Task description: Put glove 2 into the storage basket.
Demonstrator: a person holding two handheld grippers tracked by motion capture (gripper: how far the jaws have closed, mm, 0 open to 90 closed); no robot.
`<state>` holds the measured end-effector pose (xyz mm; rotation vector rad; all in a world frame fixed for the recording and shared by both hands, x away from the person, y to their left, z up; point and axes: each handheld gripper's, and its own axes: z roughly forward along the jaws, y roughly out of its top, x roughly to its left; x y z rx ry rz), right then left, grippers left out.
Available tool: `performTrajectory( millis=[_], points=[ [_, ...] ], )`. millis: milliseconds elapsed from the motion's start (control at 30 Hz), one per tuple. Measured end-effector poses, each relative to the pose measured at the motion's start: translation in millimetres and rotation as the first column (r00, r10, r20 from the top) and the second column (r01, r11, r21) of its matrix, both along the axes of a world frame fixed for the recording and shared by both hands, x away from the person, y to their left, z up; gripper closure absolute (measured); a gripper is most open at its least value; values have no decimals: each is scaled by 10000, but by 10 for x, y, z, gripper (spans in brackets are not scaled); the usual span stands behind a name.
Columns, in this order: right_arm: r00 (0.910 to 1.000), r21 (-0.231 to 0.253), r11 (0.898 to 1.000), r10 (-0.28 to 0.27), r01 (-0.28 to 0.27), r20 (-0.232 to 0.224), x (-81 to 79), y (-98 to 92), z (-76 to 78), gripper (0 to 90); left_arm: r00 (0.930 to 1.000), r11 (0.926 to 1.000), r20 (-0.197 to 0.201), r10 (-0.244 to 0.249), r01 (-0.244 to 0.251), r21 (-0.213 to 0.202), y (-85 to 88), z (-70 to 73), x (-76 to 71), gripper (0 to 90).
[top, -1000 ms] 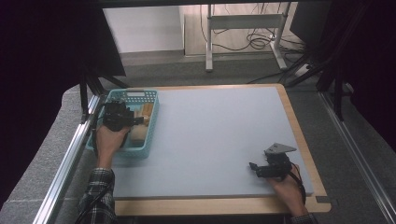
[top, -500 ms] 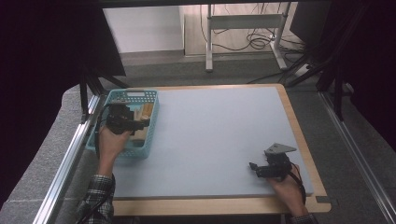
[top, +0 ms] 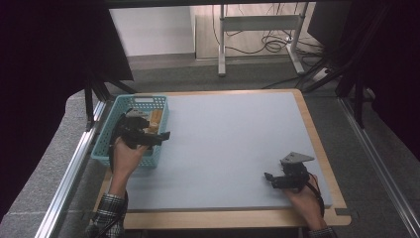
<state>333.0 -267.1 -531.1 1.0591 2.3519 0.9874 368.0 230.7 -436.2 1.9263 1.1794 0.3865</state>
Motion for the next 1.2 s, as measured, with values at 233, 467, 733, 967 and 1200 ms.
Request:
performTrajectory(
  millis=[233, 467, 733, 967, 1200],
  points=[
    [10000, 2, 10000, -5, 5, 0, 0, 1, 1, 163, 9980, 9983, 225, -583, 584, -34, -193, -9, -137, 4],
    [10000, 6, 10000, -6, 6, -11, -1, 1, 0, 163, 9924, 9934, 439, -1148, 1150, -13, -378, -49, -265, 0],
    [10000, 14, 10000, -14, 14, 9, 0, 1, 0, 162, 9820, 9838, 627, -1782, 1790, -73, -628, -168, -402, 0],
    [10000, 5, 10000, -2, 2, 5, -1, 0, -1, 163, 9716, 9744, 748, -2245, 2246, 64, -803, -289, -521, 0],
    [10000, -1, 10000, 4, -4, 15, -1, -1, -1, 163, 9676, 9699, 683, -2429, 2412, 325, -917, -479, -630, 0]
  ],
)
